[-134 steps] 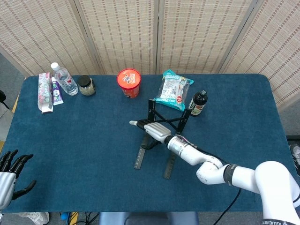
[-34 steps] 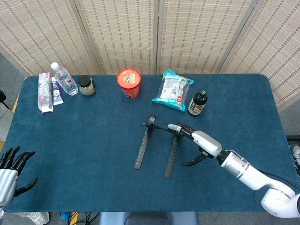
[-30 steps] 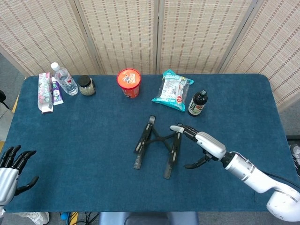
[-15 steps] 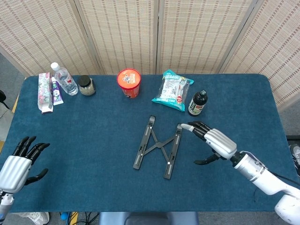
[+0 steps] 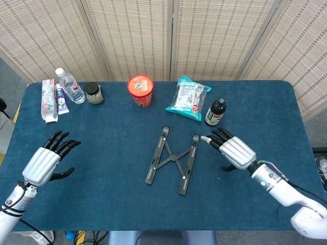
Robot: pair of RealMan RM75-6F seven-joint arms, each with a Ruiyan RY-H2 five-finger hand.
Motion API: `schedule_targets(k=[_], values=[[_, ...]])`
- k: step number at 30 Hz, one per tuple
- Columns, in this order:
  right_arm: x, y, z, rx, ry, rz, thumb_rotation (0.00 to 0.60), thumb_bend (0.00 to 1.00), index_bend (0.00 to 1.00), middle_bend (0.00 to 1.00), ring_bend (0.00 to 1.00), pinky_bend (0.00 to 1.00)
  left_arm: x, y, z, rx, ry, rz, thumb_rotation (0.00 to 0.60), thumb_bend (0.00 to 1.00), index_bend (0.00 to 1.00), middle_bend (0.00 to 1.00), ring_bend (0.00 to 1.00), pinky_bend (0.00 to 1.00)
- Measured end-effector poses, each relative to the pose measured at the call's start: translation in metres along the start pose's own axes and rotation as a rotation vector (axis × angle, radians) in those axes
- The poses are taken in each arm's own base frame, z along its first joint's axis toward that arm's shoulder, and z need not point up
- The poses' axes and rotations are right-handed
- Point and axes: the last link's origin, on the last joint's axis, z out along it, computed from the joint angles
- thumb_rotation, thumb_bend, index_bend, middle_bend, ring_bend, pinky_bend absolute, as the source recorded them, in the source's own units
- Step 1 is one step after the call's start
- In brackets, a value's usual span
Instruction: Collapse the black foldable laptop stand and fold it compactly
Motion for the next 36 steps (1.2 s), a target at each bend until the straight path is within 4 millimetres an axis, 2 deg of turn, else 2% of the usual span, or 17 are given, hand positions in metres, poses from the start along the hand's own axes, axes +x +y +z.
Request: schedule_targets(k=[5, 19, 27, 36], values=[[-0.018, -0.004, 0.025, -0.013, -0.028, -0.071, 0.600, 0.01, 0.00, 0.16, 0.00, 0.02, 0.002, 0.000, 0.001, -0.005, 0.012, -0.009, 0.600, 0.18, 0.17, 0.24, 0.07, 0.03], [-0.046, -0.022, 0.091, -0.025, -0.016, -0.194, 0.600, 0.01, 0.00, 0.15, 0.00, 0.02, 0.007, -0.009, -0.032, 0.040, 0.027, -0.022, 0.600, 0.18, 0.17, 0.24, 0.07, 0.03], [-0.060, -0.031, 0.114, -0.041, -0.013, -0.237, 0.600, 0.01, 0.00, 0.14, 0.00, 0.02, 0.007, -0.015, -0.049, 0.062, 0.025, -0.026, 0.600, 0.18, 0.17, 0.25, 0.07, 0.03], [-0.068, -0.039, 0.134, -0.055, -0.006, -0.277, 0.600, 0.02, 0.00, 0.13, 0.00, 0.02, 0.008, -0.019, -0.055, 0.073, 0.024, -0.028, 0.600, 0.18, 0.17, 0.25, 0.07, 0.03]])
